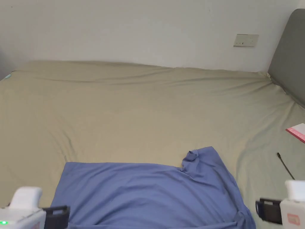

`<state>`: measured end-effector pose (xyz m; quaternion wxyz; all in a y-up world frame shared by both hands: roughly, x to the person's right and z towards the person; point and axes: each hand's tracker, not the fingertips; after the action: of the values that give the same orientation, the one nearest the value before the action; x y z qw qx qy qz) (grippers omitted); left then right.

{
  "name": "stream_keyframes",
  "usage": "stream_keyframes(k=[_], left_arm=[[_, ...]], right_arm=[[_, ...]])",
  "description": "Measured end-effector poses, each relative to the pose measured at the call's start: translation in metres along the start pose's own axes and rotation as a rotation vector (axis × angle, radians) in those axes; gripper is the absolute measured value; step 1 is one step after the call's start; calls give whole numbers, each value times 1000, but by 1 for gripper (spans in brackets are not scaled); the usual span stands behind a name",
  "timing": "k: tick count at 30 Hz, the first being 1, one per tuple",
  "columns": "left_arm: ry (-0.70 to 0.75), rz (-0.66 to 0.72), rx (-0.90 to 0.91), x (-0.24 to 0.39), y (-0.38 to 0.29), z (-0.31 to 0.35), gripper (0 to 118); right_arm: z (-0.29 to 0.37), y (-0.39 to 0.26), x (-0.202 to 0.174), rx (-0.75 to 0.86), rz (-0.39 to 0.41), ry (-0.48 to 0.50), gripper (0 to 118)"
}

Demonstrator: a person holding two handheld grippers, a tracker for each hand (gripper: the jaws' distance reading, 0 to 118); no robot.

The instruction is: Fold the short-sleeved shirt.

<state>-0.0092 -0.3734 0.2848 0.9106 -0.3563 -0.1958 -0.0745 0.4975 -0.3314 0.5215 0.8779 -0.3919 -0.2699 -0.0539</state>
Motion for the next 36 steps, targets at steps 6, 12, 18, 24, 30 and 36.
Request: stream_keyframes(k=[6, 12, 18, 24, 30, 36], left_arm=[[44, 13, 505, 33, 74, 97, 113], [149, -25, 733, 75, 111, 152, 66], [184, -84, 773, 102, 113, 148, 0], [175, -133, 738, 111, 116, 130, 0], [152, -129, 630, 103, 116, 87, 0], [186, -175, 325, 82, 80, -26, 0]], right_arm=[[96, 65, -43, 445, 35, 85, 102], [142, 80, -108, 714, 137, 29, 74], [138, 82, -145, 782, 198, 33, 2], [133, 84, -175, 754, 232, 51, 2], [103, 86, -173, 686, 235, 50, 2], [59, 78, -164, 567, 227, 31, 2]])
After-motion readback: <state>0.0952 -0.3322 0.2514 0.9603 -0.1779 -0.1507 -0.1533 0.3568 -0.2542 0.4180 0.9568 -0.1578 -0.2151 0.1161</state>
